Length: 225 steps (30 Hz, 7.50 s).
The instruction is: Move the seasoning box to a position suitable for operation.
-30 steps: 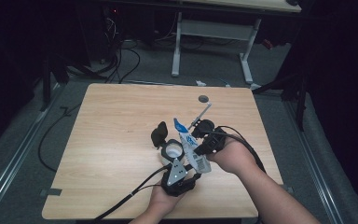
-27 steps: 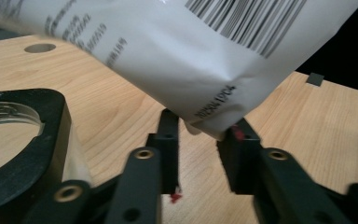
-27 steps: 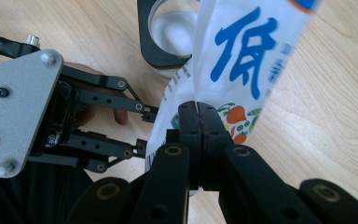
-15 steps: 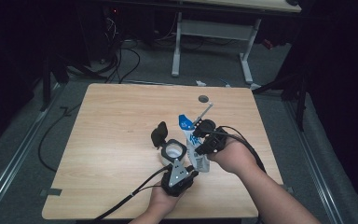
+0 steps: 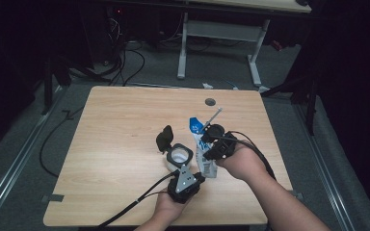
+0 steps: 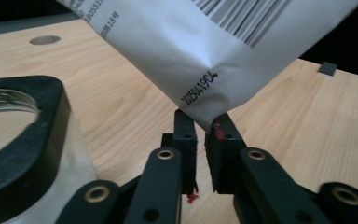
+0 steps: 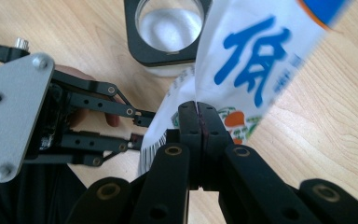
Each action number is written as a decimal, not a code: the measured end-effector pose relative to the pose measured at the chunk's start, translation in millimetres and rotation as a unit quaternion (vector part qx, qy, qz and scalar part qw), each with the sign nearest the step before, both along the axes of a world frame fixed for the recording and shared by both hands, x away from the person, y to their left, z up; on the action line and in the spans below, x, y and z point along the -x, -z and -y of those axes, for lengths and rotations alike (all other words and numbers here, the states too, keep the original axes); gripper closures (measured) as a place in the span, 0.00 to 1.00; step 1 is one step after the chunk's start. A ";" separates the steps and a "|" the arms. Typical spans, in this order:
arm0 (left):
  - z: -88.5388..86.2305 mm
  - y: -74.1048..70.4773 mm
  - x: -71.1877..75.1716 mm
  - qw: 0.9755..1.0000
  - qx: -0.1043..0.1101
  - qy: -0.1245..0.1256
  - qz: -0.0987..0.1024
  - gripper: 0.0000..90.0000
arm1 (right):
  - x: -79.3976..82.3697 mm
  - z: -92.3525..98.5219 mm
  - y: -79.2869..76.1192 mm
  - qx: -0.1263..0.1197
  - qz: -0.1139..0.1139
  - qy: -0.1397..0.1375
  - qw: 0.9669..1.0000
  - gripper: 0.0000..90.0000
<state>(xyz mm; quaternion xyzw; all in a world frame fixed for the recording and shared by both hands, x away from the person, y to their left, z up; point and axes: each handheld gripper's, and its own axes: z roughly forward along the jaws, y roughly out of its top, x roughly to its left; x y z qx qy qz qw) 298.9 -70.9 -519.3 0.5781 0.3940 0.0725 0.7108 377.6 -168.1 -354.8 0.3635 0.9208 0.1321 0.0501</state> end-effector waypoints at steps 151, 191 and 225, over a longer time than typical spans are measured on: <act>-223.6 -1.1 -34.0 0.992 0.007 -0.124 -0.007 0.48 | 64.4 144.6 161.8 -0.281 0.377 0.202 0.859 0.87; -222.7 -1.2 -33.2 0.992 0.010 -0.122 -0.011 0.48 | 71.1 135.7 161.3 -0.270 0.363 0.204 0.868 0.49; -202.5 10.1 -28.7 0.989 -0.027 -0.142 -0.042 0.47 | 128.8 123.4 167.2 -0.239 0.344 0.209 0.883 0.56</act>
